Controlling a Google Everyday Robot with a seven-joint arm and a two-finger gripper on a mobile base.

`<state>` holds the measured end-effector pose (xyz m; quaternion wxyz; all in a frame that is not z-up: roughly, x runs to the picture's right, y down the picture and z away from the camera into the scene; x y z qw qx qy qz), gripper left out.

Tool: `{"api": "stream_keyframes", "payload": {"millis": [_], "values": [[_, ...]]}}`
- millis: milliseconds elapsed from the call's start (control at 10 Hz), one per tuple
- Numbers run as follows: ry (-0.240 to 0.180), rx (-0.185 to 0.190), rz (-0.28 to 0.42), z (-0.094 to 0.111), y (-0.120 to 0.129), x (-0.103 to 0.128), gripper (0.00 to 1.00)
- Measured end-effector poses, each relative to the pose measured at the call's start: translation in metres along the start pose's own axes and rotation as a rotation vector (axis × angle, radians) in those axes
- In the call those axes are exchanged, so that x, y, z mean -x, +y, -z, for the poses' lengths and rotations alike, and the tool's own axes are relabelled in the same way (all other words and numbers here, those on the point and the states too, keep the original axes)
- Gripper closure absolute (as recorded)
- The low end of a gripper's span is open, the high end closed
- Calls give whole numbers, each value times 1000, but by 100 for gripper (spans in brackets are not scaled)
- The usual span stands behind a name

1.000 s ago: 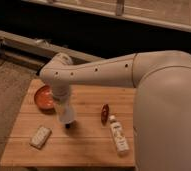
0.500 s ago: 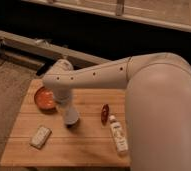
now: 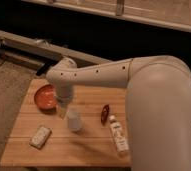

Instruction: Place the ceramic cup over the eraser

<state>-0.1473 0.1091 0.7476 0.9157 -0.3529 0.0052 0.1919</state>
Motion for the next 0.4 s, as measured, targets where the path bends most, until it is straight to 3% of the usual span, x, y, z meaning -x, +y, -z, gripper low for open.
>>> {"api": "stream_keyframes", "payload": {"millis": [400], "values": [[0,1,0,0,1,1,37]]}}
